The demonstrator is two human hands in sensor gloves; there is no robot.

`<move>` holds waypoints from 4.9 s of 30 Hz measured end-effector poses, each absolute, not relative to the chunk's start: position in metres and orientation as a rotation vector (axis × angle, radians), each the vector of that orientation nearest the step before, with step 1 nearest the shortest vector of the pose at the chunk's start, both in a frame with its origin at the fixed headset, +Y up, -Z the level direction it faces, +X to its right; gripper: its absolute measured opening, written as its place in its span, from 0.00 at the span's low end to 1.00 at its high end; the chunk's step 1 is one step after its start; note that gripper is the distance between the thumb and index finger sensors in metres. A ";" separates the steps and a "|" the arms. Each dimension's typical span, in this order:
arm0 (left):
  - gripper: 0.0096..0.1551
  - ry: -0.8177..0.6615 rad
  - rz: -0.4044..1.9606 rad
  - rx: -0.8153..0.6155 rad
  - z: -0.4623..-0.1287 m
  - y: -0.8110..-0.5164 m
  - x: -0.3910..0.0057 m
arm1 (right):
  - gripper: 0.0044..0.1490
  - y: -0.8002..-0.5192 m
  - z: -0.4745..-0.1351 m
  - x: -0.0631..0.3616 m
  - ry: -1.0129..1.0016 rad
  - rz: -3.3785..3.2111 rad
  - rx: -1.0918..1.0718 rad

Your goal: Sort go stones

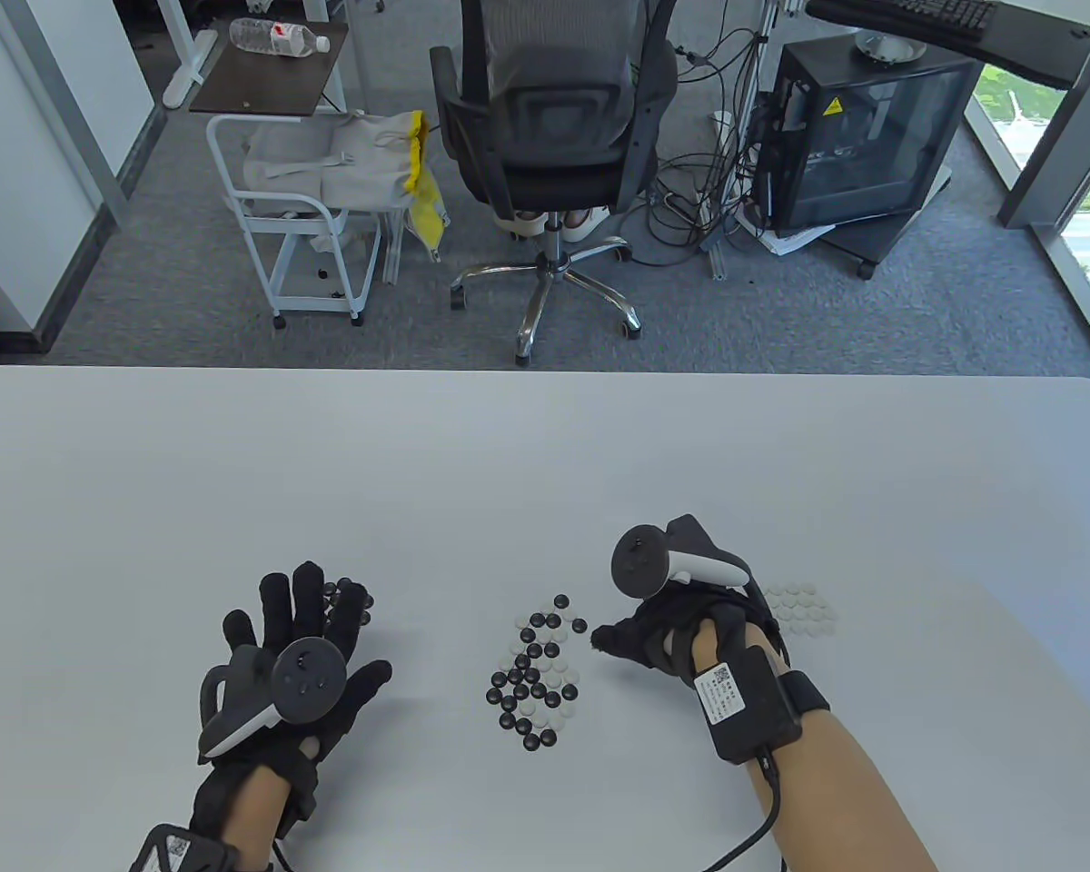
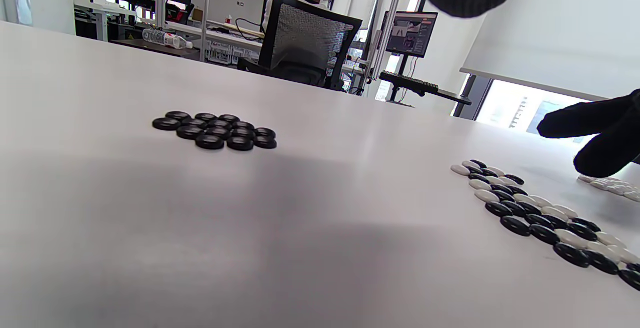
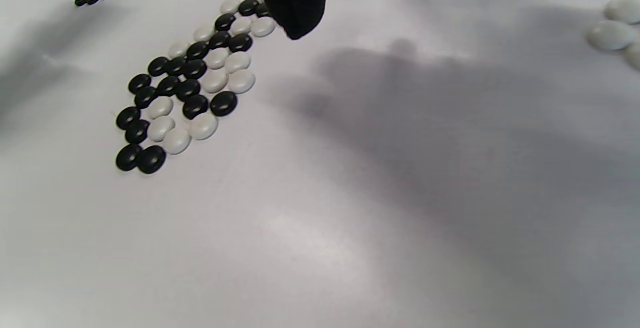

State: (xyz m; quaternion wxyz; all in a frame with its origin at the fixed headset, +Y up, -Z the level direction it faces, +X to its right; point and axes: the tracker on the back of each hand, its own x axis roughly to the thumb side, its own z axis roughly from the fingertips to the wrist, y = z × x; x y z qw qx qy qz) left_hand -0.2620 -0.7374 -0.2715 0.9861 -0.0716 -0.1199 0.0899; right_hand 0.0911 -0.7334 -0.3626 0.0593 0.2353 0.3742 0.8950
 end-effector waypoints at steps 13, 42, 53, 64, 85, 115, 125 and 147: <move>0.50 -0.242 0.184 -0.145 -0.271 -0.737 -0.262 | 0.44 -0.761 -0.352 0.058 1.236 2.629 0.848; 0.50 -0.245 0.143 -0.139 -0.272 -0.739 -0.255 | 0.42 -0.753 -0.385 0.211 1.110 2.795 0.093; 0.50 -0.243 0.139 -0.154 -0.273 -0.740 -0.254 | 0.43 -0.737 -0.382 0.170 1.060 2.734 0.341; 0.50 -0.250 0.139 -0.152 -0.273 -0.738 -0.253 | 0.43 -0.746 -0.360 0.071 1.151 2.664 0.790; 0.50 -0.246 0.152 -0.148 -0.272 -0.737 -0.256 | 0.42 -0.751 -0.369 0.132 1.230 2.796 0.511; 0.50 -0.244 0.147 -0.152 -0.273 -0.738 -0.255 | 0.42 -0.728 -0.365 0.155 1.034 2.774 0.452; 0.50 -0.249 0.159 -0.142 -0.272 -0.737 -0.257 | 0.44 -0.745 -0.367 0.067 1.104 2.684 0.731; 0.50 -0.248 0.152 -0.152 -0.272 -0.739 -0.258 | 0.42 -0.753 -0.360 0.150 1.259 2.726 0.468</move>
